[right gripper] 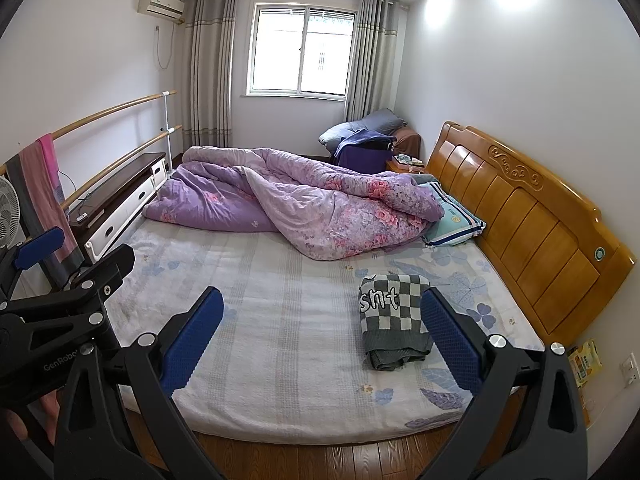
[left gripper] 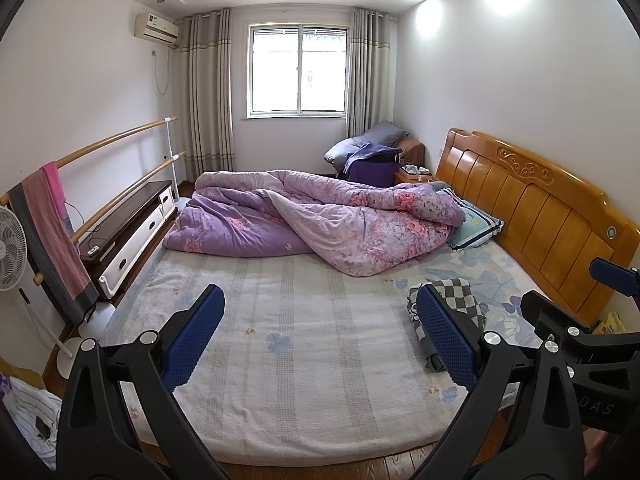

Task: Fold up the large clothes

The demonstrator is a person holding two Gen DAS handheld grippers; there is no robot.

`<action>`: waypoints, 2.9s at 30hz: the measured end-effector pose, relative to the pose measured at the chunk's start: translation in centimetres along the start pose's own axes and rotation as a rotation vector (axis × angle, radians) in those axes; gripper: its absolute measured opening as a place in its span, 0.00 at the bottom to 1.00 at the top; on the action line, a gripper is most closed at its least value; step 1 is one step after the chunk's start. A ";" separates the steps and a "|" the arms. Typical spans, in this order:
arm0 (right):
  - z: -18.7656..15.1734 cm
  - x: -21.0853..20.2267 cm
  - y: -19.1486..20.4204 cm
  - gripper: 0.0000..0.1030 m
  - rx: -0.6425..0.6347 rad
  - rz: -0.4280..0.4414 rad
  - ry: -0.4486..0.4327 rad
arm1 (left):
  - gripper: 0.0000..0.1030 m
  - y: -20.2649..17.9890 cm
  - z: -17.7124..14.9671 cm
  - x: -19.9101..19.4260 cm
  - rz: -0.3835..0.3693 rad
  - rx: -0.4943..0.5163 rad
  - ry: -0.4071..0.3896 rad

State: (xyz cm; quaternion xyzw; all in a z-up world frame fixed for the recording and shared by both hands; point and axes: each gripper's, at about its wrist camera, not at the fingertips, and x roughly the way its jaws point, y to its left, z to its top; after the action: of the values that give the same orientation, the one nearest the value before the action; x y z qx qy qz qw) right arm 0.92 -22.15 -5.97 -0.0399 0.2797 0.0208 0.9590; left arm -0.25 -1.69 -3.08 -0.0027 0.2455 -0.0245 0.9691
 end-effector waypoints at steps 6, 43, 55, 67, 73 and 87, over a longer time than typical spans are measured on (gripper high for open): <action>-0.1 0.3 -0.2 0.93 0.000 0.001 0.002 | 0.94 0.3 0.0 0.3 -0.001 0.004 0.003; -0.5 1.1 -1.5 0.93 0.001 0.004 0.016 | 0.94 1.2 -0.8 1.4 -0.007 0.012 0.005; -0.5 1.3 -1.5 0.93 -0.002 0.004 0.018 | 0.94 1.4 -0.6 1.6 -0.009 0.013 0.012; -0.6 1.5 -1.6 0.93 -0.002 0.003 0.022 | 0.94 1.6 -0.6 1.7 -0.014 0.014 0.016; -0.5 1.8 -1.6 0.93 -0.004 -0.003 0.029 | 0.94 1.8 -0.7 1.8 -0.019 0.016 0.019; 0.1 3.9 1.2 0.93 -0.031 0.039 0.061 | 0.94 6.6 -1.4 4.3 -0.013 -0.022 0.076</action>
State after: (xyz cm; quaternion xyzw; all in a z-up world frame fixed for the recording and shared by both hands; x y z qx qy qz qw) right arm 4.19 -20.89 -8.03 -0.0500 0.3094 0.0426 0.9487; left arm 3.22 4.69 -6.46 -0.0138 0.2822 -0.0281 0.9589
